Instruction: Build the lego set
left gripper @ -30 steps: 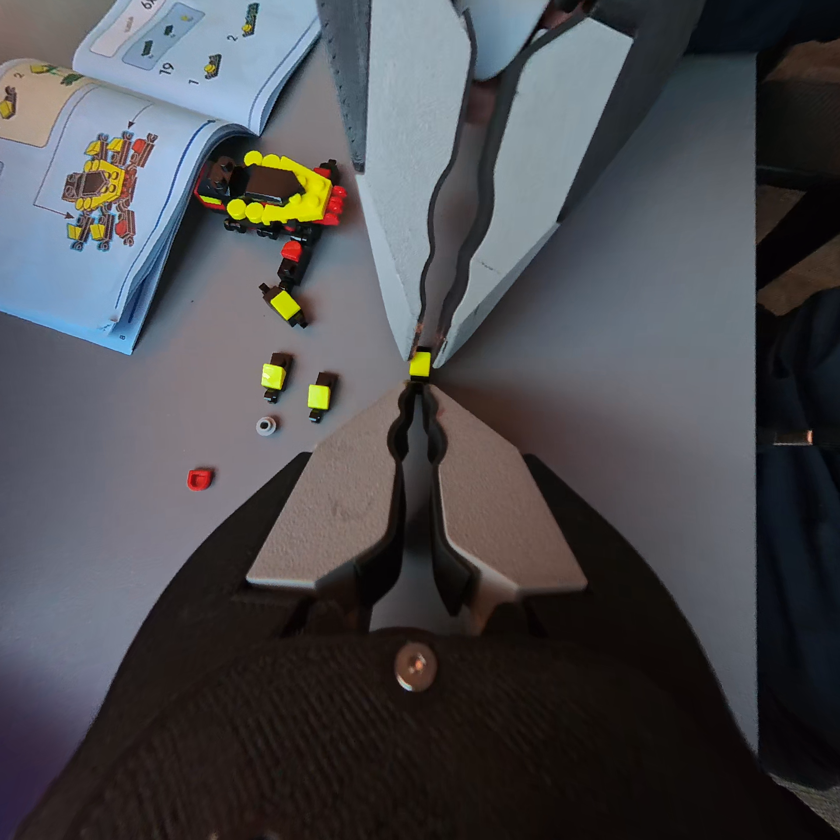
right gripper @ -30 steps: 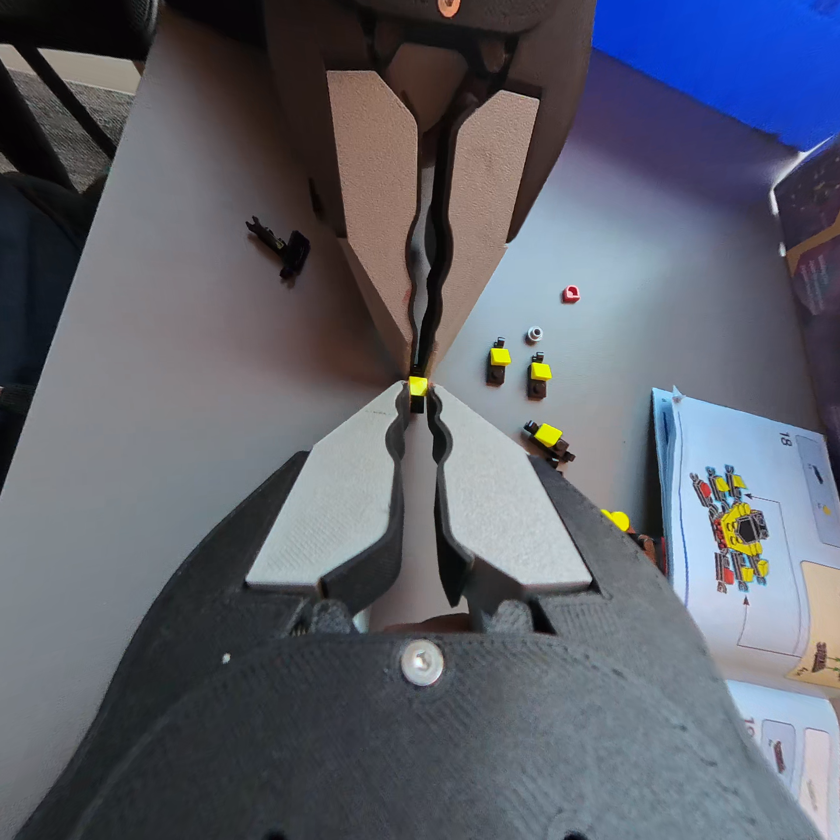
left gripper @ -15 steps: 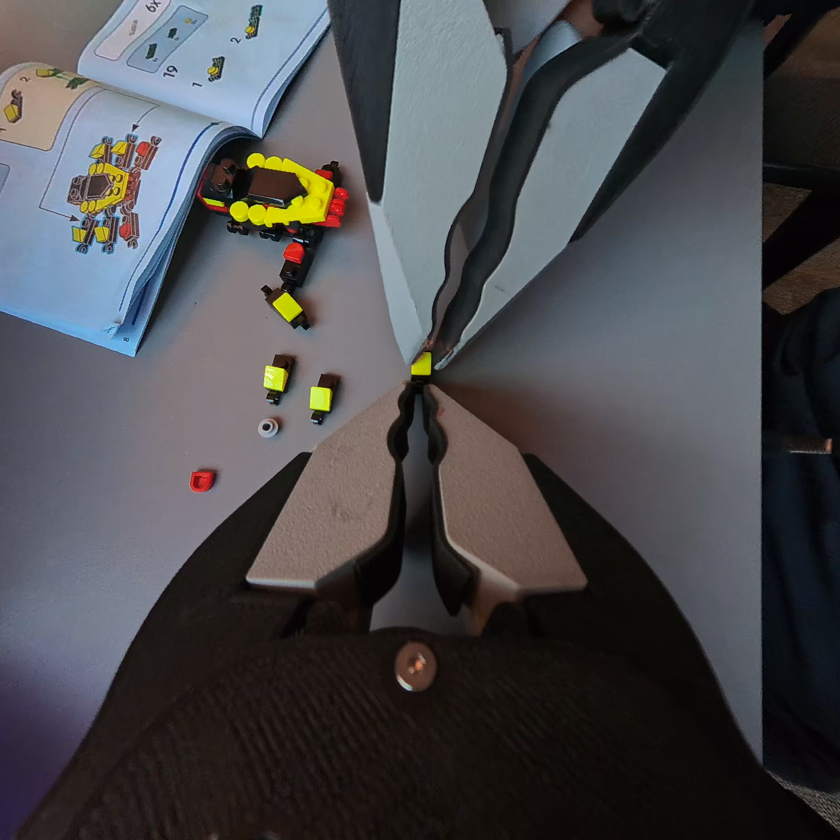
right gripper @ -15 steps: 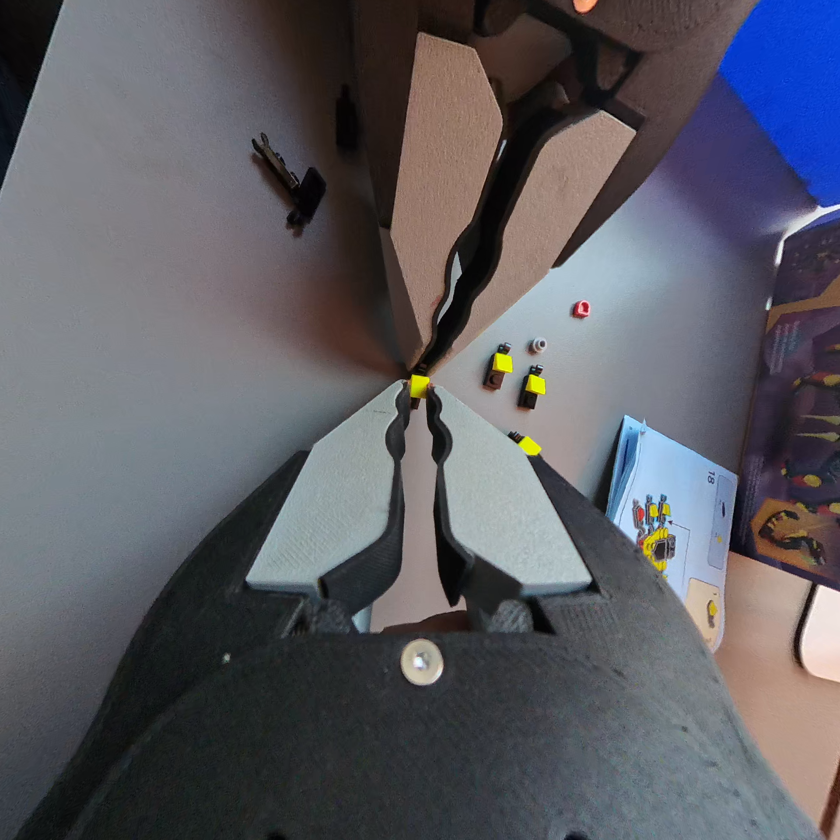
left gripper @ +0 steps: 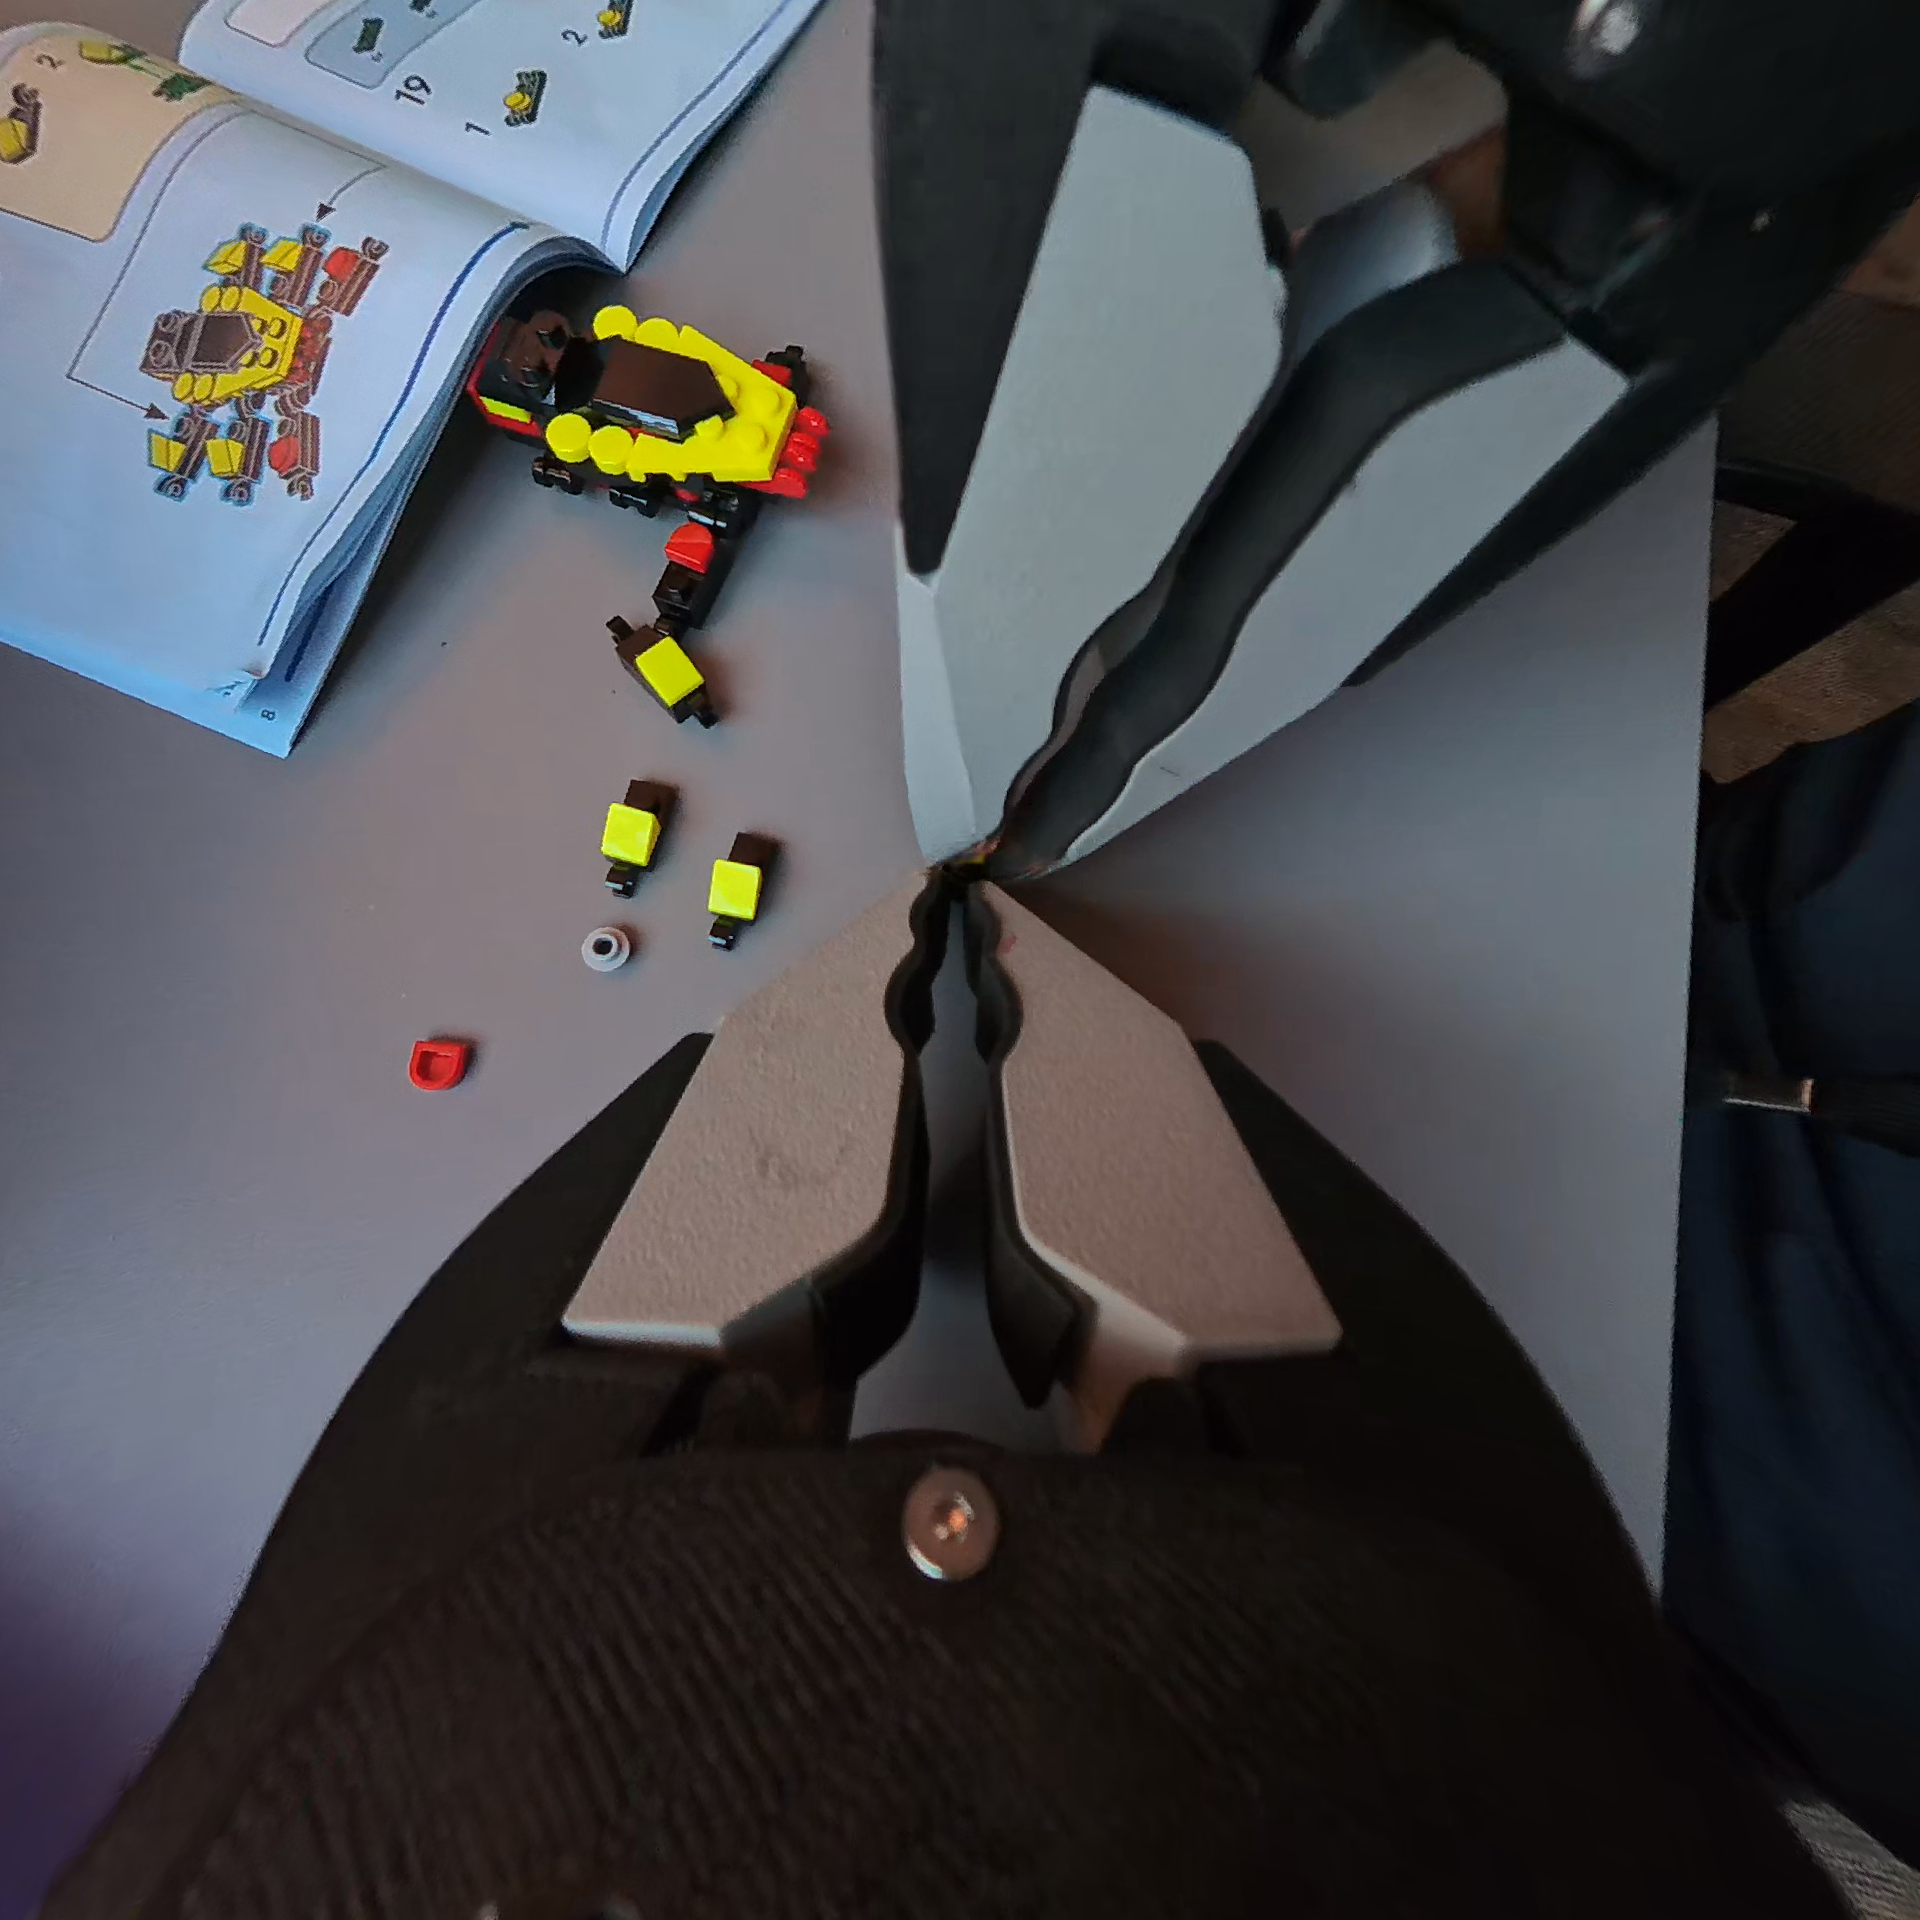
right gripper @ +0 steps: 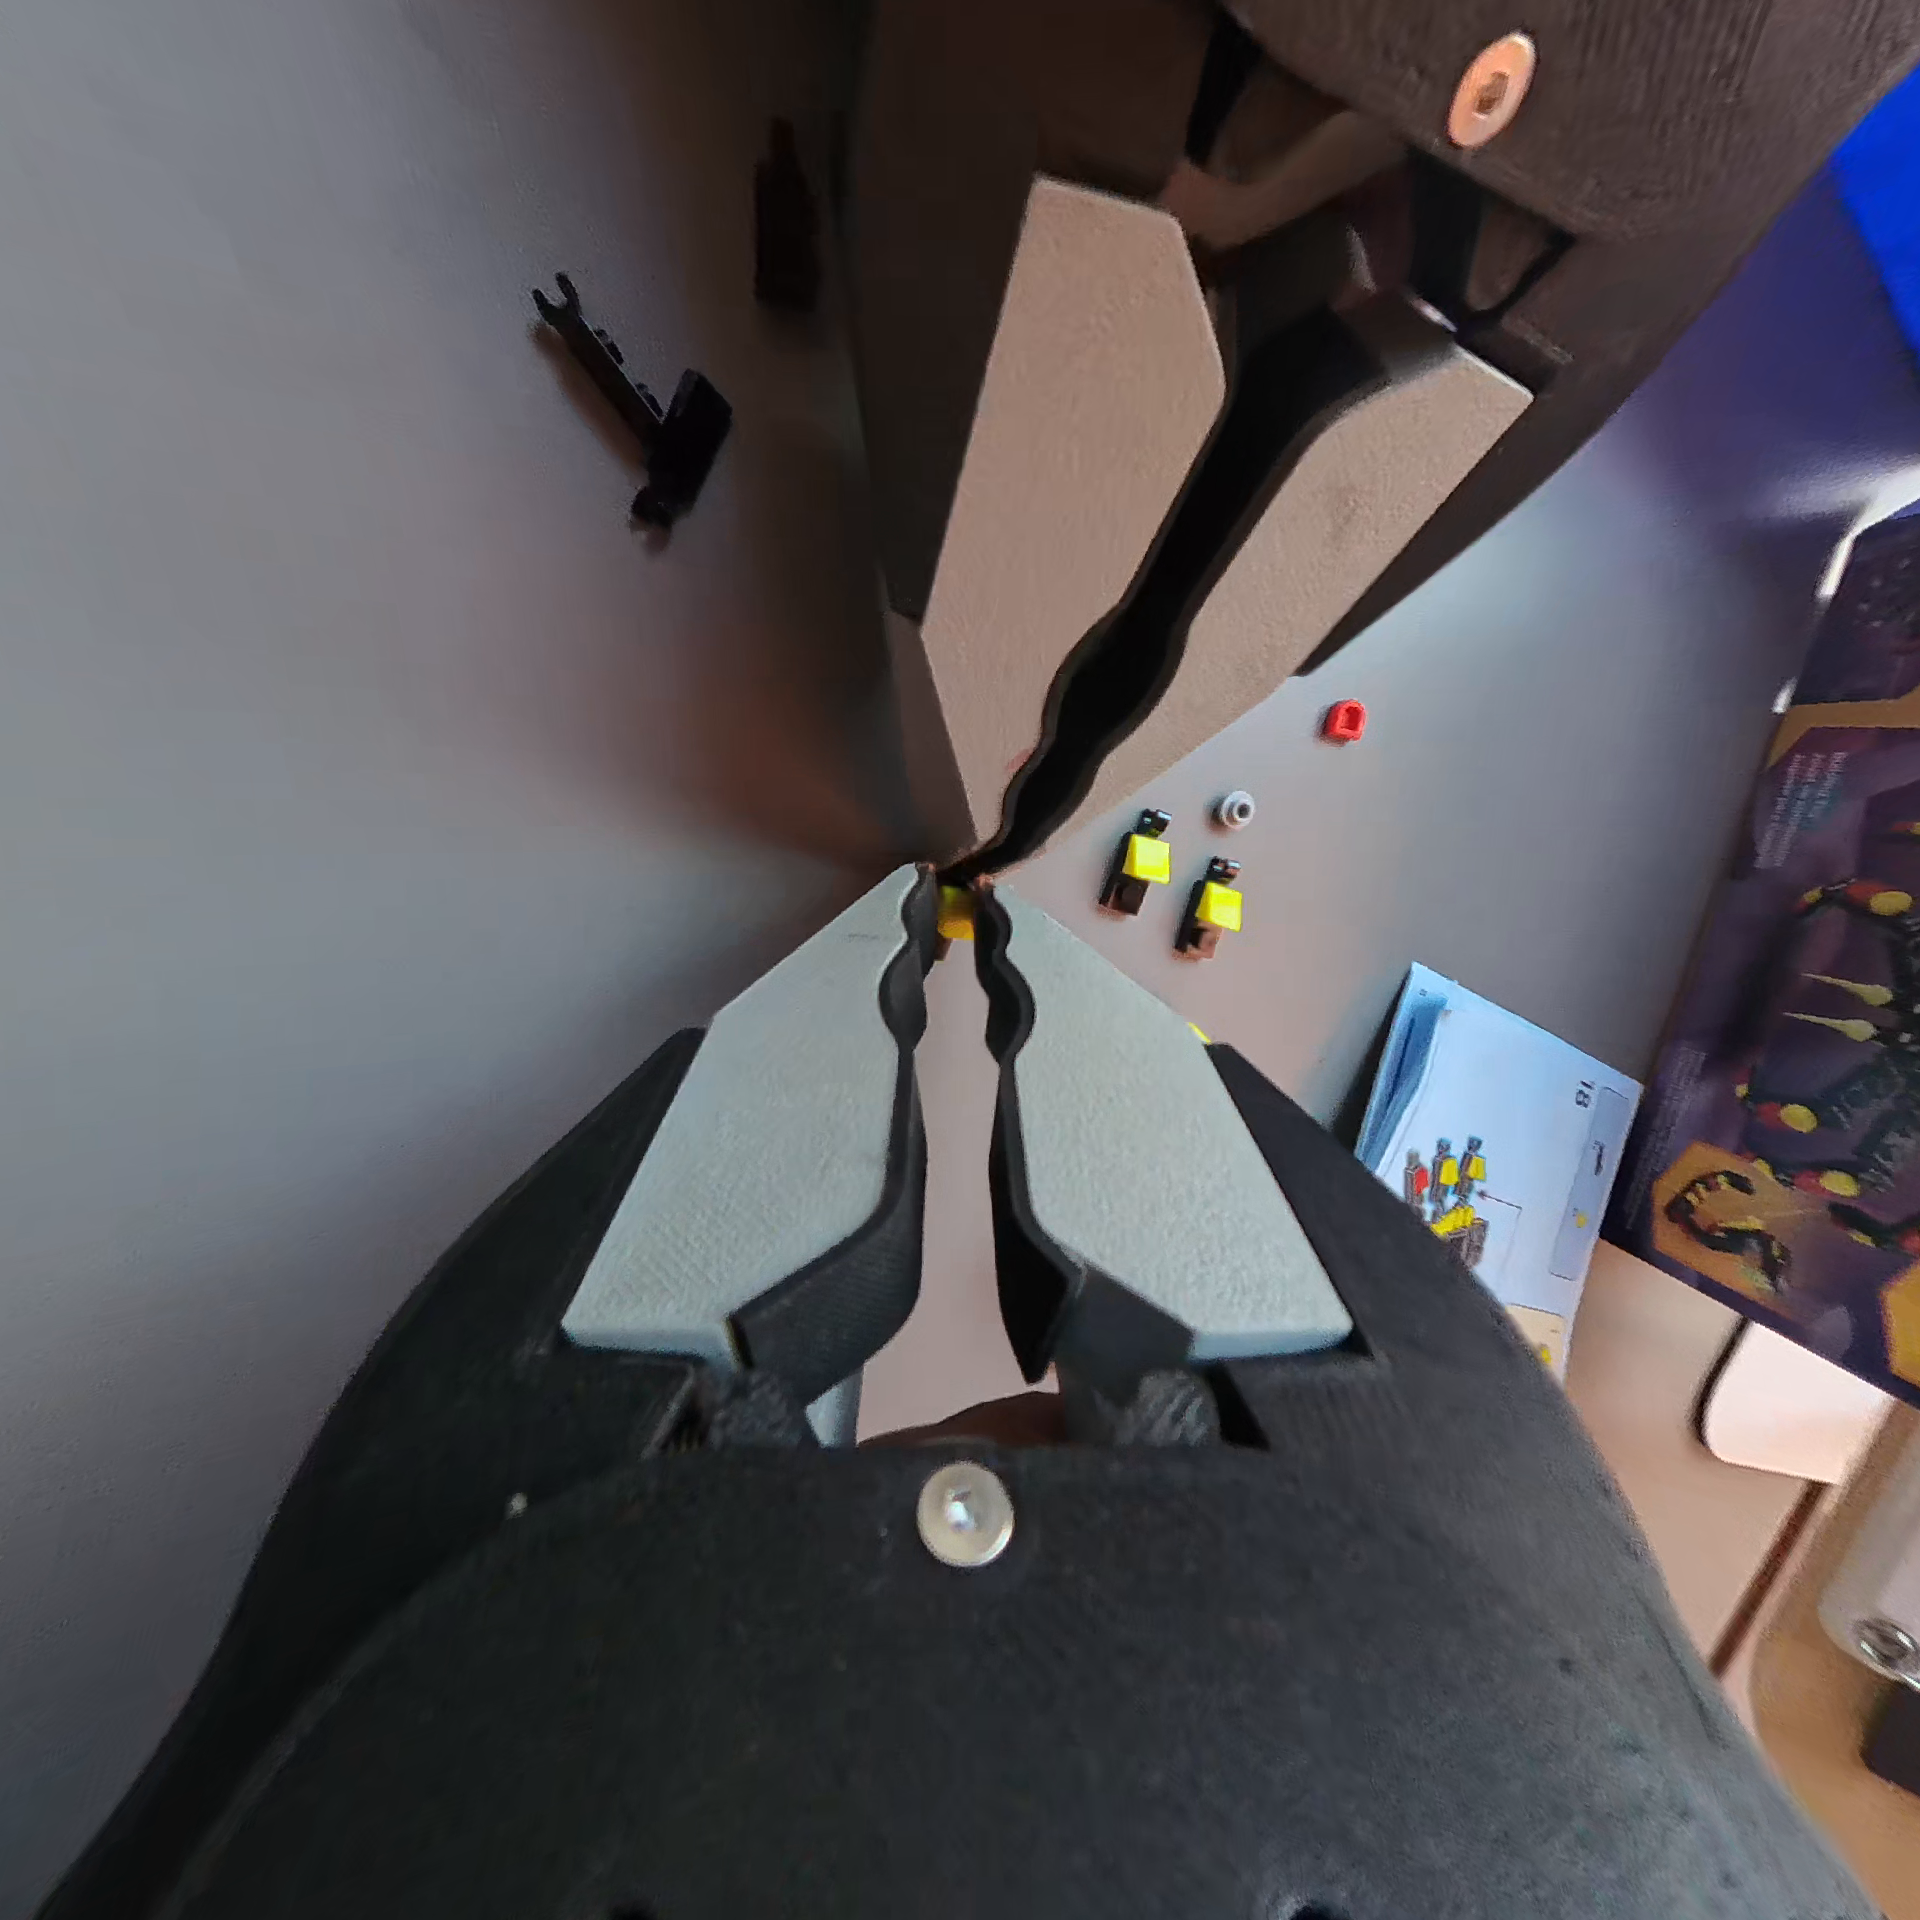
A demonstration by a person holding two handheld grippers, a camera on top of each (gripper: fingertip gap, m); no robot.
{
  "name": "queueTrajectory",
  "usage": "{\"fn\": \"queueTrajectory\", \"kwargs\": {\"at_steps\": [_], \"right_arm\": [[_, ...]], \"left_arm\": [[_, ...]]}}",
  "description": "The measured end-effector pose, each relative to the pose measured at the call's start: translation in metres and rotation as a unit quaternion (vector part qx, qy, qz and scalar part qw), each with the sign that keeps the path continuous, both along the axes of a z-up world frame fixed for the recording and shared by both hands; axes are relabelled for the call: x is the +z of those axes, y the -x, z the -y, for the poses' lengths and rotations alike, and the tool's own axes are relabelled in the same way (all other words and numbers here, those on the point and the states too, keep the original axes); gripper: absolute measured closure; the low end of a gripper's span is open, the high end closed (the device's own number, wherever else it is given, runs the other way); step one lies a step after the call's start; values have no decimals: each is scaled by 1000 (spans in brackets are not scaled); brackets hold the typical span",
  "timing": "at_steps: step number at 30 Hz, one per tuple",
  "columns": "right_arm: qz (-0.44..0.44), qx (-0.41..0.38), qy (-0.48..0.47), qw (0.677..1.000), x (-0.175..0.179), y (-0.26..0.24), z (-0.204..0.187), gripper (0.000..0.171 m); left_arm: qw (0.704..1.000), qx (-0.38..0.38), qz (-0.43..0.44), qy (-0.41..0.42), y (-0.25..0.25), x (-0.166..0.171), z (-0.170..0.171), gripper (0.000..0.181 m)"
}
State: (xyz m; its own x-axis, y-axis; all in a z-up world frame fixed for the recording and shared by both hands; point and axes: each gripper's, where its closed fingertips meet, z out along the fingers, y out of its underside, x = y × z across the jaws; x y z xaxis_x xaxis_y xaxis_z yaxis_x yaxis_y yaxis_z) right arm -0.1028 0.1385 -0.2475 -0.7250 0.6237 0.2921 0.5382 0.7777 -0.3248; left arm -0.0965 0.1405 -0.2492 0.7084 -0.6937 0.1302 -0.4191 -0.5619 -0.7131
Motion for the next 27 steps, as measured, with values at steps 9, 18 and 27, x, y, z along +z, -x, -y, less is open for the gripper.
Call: {"fn": "queueTrajectory", "kwargs": {"at_steps": [9, 18, 27], "right_arm": [[-134, -66, 77, 986, 9, 0, 2, 152], [-238, -36, 113, 964, 42, -5, -3, 142], [-294, 32, 90, 951, 54, -8, 15, 163]], "left_arm": [[1000, 11, 13, 8, 3, 0, -2, 181], [971, 6, 228, 70, -1, 35, 1, 181], [929, -60, 340, 132, -16, 55, 19, 181]]}}
